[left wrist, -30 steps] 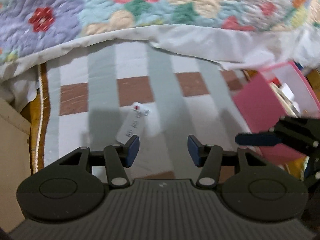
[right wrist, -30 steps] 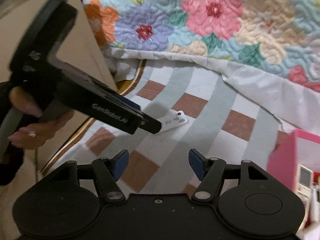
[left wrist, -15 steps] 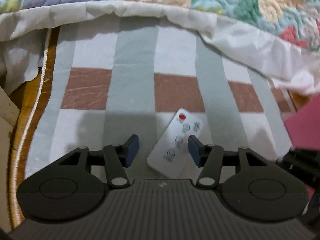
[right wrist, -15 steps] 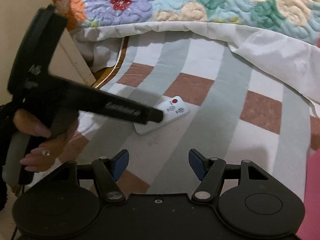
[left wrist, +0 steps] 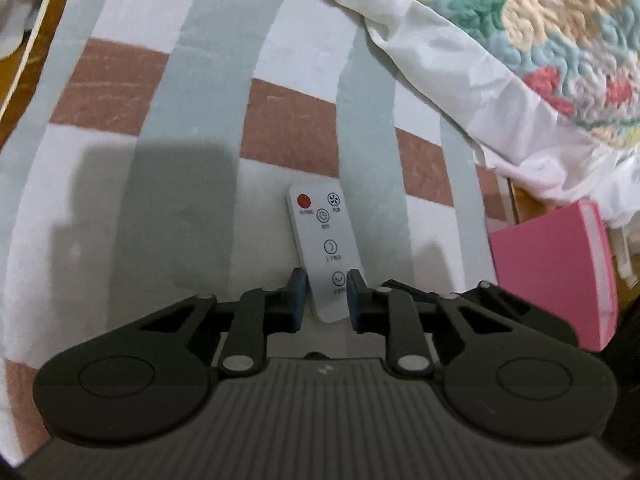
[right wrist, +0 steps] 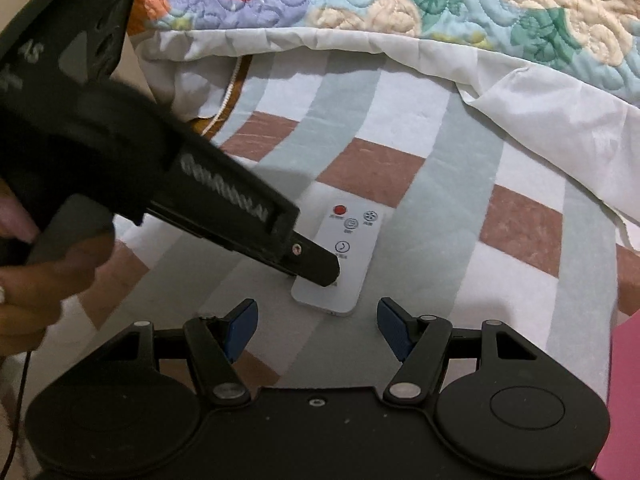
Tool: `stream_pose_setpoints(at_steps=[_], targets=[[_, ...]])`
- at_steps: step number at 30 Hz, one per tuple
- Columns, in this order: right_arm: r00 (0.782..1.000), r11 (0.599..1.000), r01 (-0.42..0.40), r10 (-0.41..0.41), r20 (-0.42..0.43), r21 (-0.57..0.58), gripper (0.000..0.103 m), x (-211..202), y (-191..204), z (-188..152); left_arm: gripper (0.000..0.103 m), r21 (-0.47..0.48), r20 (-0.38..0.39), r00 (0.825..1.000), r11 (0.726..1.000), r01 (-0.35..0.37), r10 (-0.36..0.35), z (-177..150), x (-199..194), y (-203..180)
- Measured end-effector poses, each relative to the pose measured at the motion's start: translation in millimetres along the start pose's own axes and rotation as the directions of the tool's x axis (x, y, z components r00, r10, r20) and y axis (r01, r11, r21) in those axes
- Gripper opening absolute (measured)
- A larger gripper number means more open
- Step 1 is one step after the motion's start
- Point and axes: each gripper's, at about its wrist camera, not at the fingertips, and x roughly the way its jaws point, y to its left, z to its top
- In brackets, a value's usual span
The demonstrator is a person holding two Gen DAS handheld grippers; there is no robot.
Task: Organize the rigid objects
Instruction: 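Lower the left gripper onto the small white remote and close on it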
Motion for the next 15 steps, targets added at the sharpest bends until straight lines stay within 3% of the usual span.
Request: stream_pose_setpoints(at_steps=[5,7,9,11,13,15], targets=[[0.997,0.992,0.079,-0.078,0.012,-0.098,0.072,9.5,14.2,3.0,0.02,-0.037,-0.004,1.0,0.999,0.018,-0.019,-0.9,1.7,2.5],[0.997,0.994,0.076,-0.077,-0.008,-0.072,0.073,10.9,12.6,8.0,0.02,-0.029,-0.003,1.0,0.999,0.012,-0.012,-1.1,2.1,2.0],[0.996,0.995,0.078,-0.08,-0.029,-0.057,0.068,10.8,10.5,12.3,0.02,-0.031,0.001,1.0,1.0,0.006,-0.006,-1.8,2.0,1.0],[0.996,0.995,0.074,-0.077,-0.039,-0.074,0.046,8.0,11.6,14.5,0.022,-0.048,0.014,1.0,0.999,0.022,-0.021,-2.2,0.0,4.5],[0.995,0.996,0.074,-0.078,-0.066,-0.056,0.046,5.6,11.2,15.1,0.024,-0.112,0.044,0.998,0.992,0.058,-0.053,-8.8,-1.9,12.5],[0.993,0.995,0.082,-0.086,-0.079,-0.049,0.046,2.3,11.8,13.1,0.025,-0.134,0.02,0.997,0.988,0.072,-0.07,-10.2,-3.6,13.7]])
